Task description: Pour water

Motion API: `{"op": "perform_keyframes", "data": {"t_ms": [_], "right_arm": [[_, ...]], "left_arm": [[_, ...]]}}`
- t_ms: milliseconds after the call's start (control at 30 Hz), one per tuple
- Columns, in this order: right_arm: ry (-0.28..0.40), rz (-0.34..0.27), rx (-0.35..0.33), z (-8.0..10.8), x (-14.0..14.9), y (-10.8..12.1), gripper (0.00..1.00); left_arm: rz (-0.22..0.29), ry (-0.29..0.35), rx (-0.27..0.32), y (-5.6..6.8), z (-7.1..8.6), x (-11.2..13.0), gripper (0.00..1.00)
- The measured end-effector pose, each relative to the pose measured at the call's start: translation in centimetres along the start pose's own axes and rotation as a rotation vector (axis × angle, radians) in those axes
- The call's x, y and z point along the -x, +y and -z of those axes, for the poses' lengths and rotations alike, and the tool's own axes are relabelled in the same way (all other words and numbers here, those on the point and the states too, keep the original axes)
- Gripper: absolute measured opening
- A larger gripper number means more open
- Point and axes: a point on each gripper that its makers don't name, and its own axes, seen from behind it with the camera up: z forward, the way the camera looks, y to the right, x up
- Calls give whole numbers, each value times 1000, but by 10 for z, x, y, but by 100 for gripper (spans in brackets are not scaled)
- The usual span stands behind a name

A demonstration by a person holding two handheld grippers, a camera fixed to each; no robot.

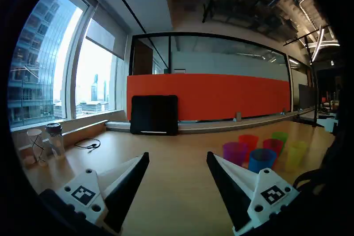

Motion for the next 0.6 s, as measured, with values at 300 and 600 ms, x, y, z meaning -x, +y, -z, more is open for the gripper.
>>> {"op": "perform_keyframes", "data": {"t_ms": [300,600], "right_arm": [[-25,10,-10,-3,-3,-2,100],[-38,5,-50,-7,-43,-9,100]], "left_arm": [[15,-18,16,5,-1,-8,96],[31,-36,51,12,-7,-42,96]]}}
